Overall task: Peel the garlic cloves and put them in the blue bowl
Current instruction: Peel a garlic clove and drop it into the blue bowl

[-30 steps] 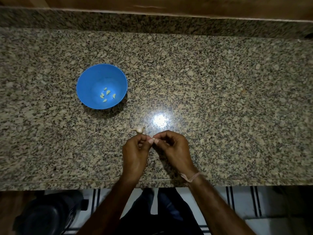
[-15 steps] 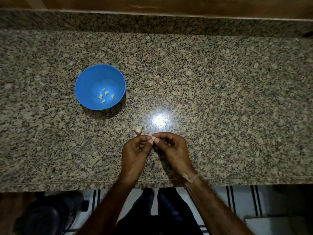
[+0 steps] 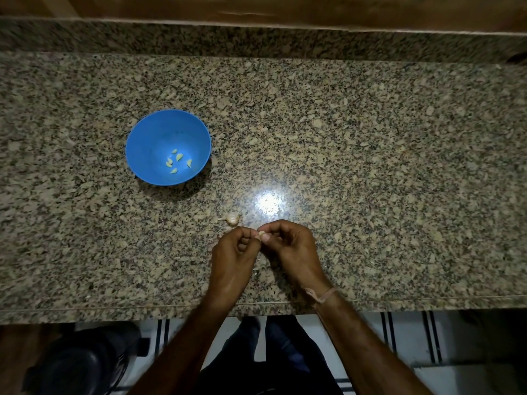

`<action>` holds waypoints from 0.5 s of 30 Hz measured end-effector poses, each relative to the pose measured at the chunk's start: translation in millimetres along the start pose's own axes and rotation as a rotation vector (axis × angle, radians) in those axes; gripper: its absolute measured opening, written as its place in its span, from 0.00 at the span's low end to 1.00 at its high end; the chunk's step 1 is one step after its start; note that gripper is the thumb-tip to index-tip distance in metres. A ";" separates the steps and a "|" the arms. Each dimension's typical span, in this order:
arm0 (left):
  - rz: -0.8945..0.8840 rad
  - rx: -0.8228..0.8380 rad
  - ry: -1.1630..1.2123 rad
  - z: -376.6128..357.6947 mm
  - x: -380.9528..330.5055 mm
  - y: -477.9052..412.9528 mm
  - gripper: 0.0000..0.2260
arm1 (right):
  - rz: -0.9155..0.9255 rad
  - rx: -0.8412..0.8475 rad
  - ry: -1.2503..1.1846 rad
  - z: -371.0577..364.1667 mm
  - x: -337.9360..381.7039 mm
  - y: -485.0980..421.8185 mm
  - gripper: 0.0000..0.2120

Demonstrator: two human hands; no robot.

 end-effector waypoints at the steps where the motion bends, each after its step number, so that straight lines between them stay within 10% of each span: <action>1: 0.002 0.001 -0.004 -0.8 -0.3 0.8 0.04 | -0.003 -0.010 0.003 0.2 -2.4 -1.0 0.03; 15: -0.011 -0.108 -0.090 -2.8 1.4 -0.1 0.04 | -0.186 -0.141 -0.420 6.2 3.3 -0.1 0.06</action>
Point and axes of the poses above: each hand's wrist, its own y-axis away from the middle knuckle, its own z-axis out of the back of the hand, x = y × z, the point moved 3 cm from there along -y, towards the middle knuckle, and after that the axes turned 12 degrees about -y, right-handed, at the moved point
